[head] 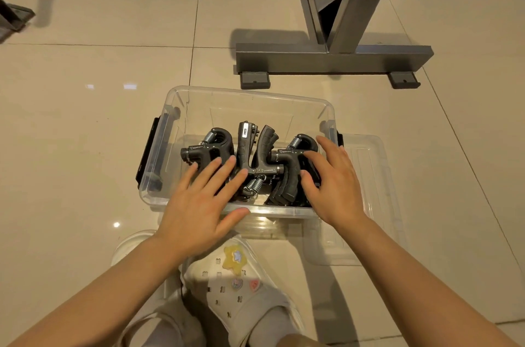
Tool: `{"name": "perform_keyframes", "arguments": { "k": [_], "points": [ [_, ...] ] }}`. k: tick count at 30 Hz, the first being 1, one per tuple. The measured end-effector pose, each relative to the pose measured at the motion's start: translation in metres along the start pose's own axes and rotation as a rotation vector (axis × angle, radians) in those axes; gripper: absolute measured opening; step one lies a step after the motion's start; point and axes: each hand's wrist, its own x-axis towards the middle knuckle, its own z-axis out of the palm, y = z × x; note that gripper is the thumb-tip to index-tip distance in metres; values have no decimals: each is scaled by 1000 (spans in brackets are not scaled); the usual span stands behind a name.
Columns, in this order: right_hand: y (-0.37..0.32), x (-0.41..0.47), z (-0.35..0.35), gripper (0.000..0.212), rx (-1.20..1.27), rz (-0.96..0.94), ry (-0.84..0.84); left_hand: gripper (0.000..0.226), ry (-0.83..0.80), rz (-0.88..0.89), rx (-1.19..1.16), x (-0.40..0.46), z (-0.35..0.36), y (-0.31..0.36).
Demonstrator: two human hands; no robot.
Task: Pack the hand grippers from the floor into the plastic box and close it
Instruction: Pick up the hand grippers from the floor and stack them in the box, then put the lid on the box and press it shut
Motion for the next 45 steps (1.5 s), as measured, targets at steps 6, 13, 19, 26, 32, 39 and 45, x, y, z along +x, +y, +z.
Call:
{"name": "perform_keyframes", "arguments": {
  "k": [6, 13, 19, 26, 32, 39, 45],
  "points": [
    [15, -38, -14, 53, 89, 152, 59, 57, -18, 560, 187, 47, -1, 41],
    [145, -117, -28, 70, -159, 790, -288, 51, 20, 626, 138, 71, 8, 75],
    [158, -119, -10, 89, 251, 948, -333, 49, 31, 632, 162, 74, 10, 73],
    [155, -127, -18, 84, 367, 1070, -212, 49, 24, 616, 205, 75, 9, 75],
    [147, -143, -30, 70, 337, 1201, -247, 50, 23, 602, 221, 74, 3, 76],
    [135, -145, -36, 56, 295, 1267, -198, 50, 50, 605, 233, 73, 4, 74],
    [119, -129, -55, 55, 0, 1096, -106, 50, 92, 624, 235, 72, 5, 74]
  ]
}}
